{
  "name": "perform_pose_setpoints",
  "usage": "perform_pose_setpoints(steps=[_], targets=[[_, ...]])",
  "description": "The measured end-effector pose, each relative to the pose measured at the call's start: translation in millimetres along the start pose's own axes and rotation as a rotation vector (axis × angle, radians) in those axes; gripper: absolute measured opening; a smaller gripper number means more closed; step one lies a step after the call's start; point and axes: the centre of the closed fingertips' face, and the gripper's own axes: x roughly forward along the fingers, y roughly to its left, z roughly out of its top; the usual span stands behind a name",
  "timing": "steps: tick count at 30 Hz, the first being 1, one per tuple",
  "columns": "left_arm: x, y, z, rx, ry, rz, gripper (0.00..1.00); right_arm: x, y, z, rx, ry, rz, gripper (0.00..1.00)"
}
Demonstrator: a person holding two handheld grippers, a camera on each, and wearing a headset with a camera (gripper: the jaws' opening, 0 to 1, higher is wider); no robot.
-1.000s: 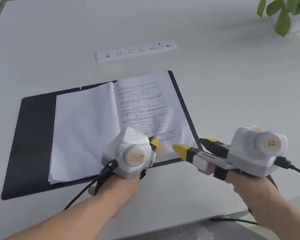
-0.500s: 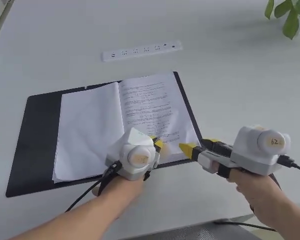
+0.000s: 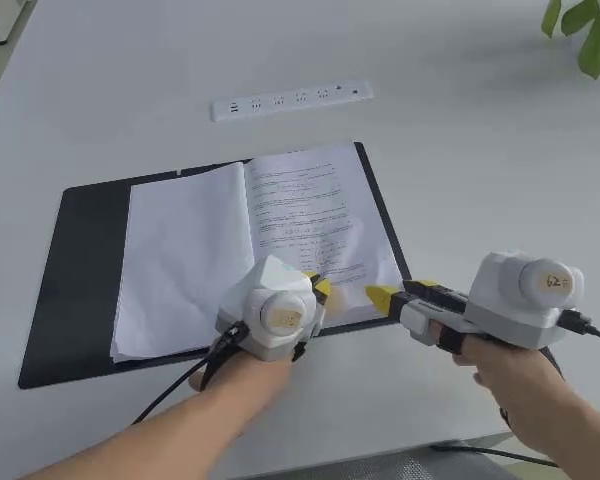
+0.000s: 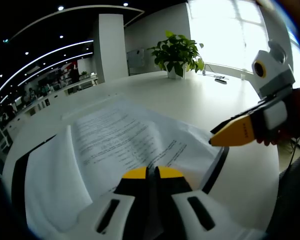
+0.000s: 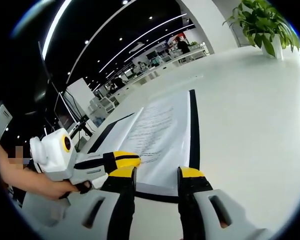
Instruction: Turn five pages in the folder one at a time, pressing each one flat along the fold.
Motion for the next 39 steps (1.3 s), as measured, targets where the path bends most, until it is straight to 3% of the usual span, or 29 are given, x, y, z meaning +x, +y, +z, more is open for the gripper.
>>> perform_pose_setpoints(steps=[17, 31, 39], targets=[[-0.8, 0.6, -0.8, -0.001, 0.002, 0.001, 0.04, -4.9, -13.9, 0.3, 0.107, -0.023, -0.039, 0.00], [-0.7, 0.0, 0.3, -0.017, 0.005, 0.006, 0.04, -7.8, -4.4, 10.0, 0.123, -0.036, -0.039, 0.00], [-4.1, 3.4, 1.2, -0.076, 0.018, -0.001, 0.04, -10.9, 13.6, 22.8, 0.112, -0.063, 0.010, 0.00]])
